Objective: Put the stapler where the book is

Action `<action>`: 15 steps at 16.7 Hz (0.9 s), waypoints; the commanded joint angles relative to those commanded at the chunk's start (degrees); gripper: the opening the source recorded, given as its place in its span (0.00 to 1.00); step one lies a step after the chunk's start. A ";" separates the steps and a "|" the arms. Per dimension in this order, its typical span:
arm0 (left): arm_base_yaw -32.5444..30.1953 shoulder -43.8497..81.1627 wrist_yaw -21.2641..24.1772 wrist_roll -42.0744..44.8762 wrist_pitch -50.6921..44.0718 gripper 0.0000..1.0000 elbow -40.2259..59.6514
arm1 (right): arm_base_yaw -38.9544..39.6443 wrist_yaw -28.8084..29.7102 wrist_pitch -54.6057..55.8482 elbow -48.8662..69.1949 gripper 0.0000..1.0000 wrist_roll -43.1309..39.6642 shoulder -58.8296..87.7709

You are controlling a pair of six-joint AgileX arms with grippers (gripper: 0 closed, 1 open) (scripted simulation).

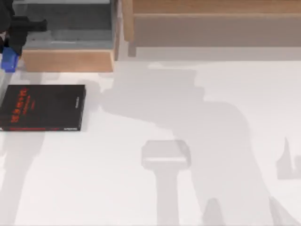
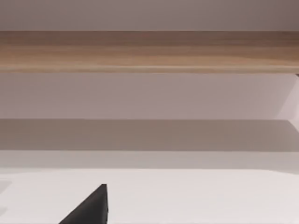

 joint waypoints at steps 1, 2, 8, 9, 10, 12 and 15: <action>-0.99 -0.37 -0.43 -0.46 0.94 0.00 -2.14 | 0.00 0.00 0.00 0.00 1.00 0.00 0.00; -1.85 -0.61 -0.87 -0.97 1.89 0.00 -4.19 | 0.00 0.00 0.00 0.00 1.00 0.00 0.00; -4.21 -0.18 -2.79 -4.13 6.49 0.00 -13.28 | 0.00 0.00 0.00 0.00 1.00 0.00 0.00; -4.23 -0.10 -2.94 -4.42 6.82 0.00 -13.96 | 0.00 0.00 0.00 0.00 1.00 0.00 0.00; -4.22 -0.05 -3.02 -4.57 6.98 0.00 -14.30 | 0.00 0.00 0.00 0.00 1.00 0.00 0.00; -4.22 -0.05 -3.02 -4.57 6.98 0.00 -14.30 | 0.00 0.00 0.00 0.00 1.00 0.00 0.00; -3.95 -0.19 -2.97 -4.45 6.87 0.00 -14.21 | 0.00 0.00 0.00 0.00 1.00 0.00 0.00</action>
